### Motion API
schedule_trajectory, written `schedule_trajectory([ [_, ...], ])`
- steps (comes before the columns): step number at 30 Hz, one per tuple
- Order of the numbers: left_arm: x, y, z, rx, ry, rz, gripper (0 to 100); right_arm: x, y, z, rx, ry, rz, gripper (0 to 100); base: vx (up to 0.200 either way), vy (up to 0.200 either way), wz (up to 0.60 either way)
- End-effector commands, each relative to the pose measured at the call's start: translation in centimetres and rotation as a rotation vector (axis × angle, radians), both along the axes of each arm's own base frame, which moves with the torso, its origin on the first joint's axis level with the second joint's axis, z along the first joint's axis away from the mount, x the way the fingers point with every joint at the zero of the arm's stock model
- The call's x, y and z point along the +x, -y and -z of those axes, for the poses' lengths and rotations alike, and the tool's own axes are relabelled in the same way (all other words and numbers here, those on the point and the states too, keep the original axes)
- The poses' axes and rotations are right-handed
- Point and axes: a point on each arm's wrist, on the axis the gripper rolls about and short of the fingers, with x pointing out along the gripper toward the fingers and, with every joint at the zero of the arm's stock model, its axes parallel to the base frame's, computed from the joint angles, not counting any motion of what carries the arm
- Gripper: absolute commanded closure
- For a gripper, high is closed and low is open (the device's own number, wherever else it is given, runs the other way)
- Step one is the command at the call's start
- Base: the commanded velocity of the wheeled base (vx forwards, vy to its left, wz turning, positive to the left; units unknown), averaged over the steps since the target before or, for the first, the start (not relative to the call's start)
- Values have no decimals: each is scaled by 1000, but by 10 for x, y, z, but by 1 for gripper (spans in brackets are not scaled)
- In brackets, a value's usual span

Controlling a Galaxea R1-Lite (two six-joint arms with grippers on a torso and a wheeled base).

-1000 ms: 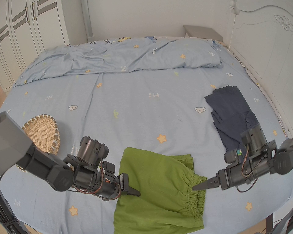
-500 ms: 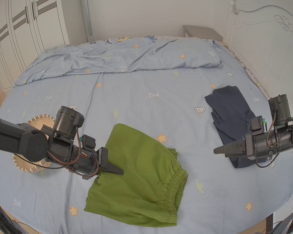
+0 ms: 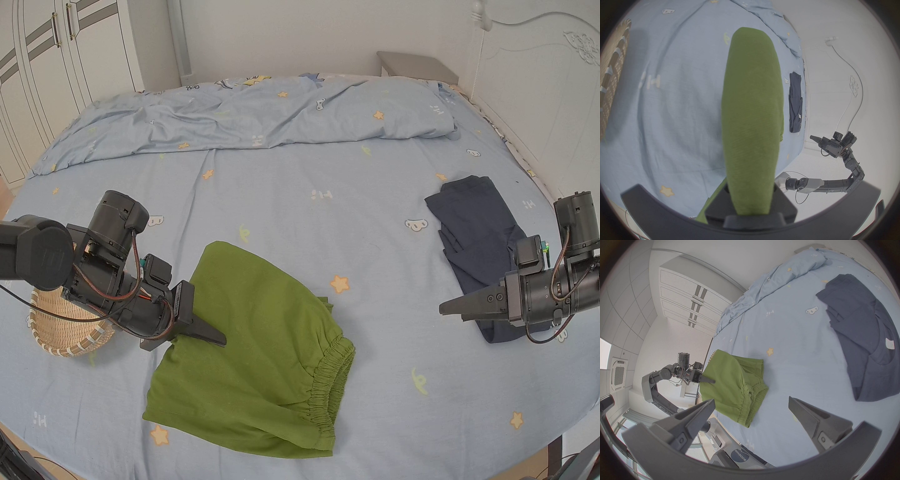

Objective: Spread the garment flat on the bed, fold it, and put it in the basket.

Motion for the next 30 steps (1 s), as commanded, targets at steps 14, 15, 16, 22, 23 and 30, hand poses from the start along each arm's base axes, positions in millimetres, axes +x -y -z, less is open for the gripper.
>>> schedule_trajectory([
  [14, -2, 2, -2, 1, 5, 10, 100, -2, 0, -2, 3, 10, -2, 0, 0, 200, 0],
  [15, -2, 2, -1, 0, 3, 10, 100, -2, 0, -2, 3, 10, -2, 0, 0, 200, 0],
  [16, -2, 2, -1, 0, 3, 10, 100, -2, 0, -2, 3, 10, -2, 0, 0, 200, 0],
  [22, -3, 2, -1, 8, 3, 10, 100, -2, 0, -2, 3, 10, -2, 0, 0, 133, 0],
  [23, -4, 2, -1, 10, 4, 12, 100, -2, 0, -2, 3, 10, -2, 0, 0, 0, 0],
  [30, -20, 26, -20, 35, 117, 112, 100, -7, 0, -7, 10, 25, -8, 0, 0, 0, 0],
])
